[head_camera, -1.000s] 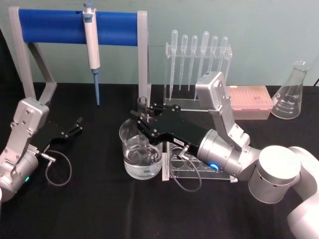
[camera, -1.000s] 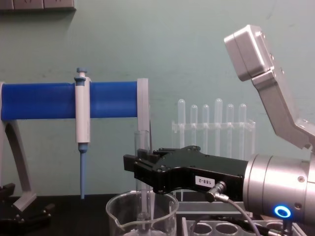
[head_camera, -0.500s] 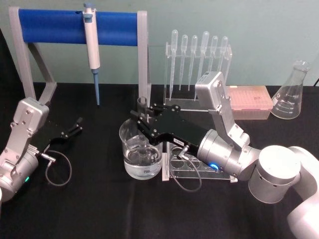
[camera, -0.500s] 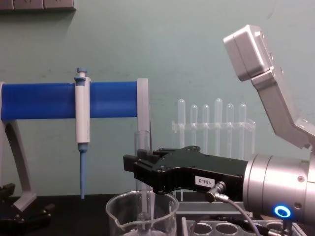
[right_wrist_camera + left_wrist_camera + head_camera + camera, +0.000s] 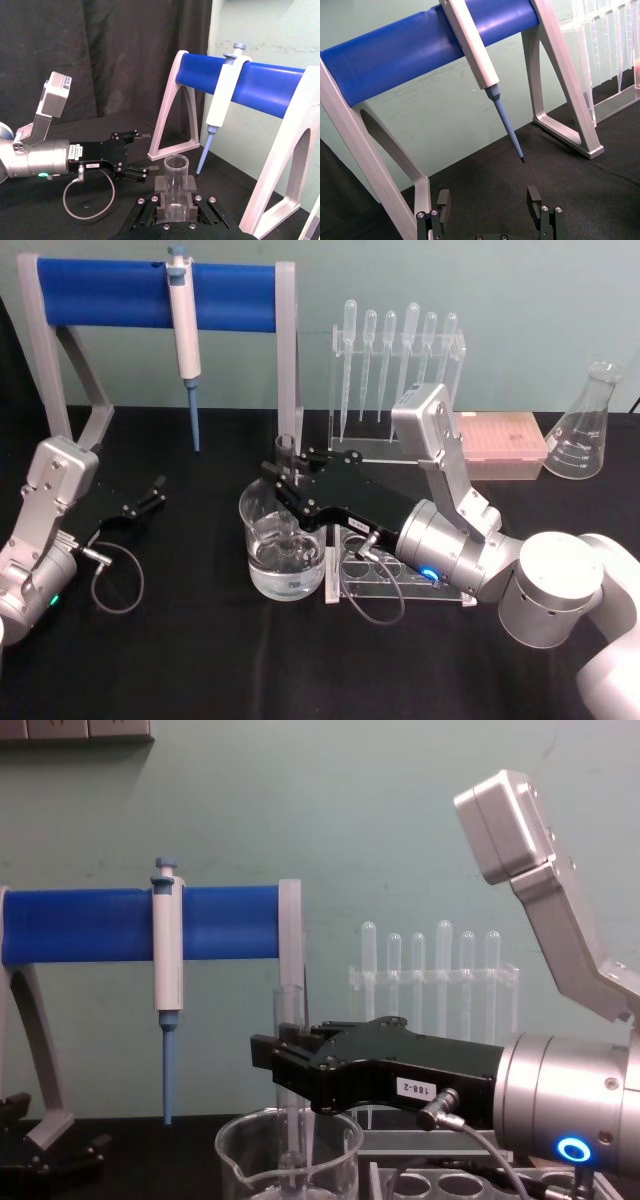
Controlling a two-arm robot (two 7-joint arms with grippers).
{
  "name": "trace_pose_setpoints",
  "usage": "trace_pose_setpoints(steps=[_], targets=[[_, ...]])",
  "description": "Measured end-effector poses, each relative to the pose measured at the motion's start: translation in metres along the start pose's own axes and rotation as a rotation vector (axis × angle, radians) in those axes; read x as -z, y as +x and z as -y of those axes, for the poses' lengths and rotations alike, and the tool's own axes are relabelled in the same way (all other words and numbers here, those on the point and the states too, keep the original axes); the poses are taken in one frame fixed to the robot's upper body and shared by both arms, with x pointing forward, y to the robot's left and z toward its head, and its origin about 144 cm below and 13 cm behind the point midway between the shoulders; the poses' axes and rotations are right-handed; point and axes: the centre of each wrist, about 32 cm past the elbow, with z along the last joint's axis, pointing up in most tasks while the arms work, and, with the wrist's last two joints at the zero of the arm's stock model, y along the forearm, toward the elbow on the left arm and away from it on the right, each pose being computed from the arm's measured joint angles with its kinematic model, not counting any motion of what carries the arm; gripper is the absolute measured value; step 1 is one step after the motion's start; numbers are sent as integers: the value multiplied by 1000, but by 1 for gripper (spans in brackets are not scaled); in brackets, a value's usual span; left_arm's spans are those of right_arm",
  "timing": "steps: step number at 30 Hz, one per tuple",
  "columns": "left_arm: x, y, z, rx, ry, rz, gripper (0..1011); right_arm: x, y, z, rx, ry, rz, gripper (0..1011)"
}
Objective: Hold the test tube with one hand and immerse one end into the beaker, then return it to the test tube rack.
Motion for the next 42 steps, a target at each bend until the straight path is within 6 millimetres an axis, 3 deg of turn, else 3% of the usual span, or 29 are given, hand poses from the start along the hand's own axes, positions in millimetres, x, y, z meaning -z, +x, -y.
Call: trace_pose_setpoints(steps=[42], targets=[[0,0,0,0,0,0,1000,0,0,0,1,0,0,226]])
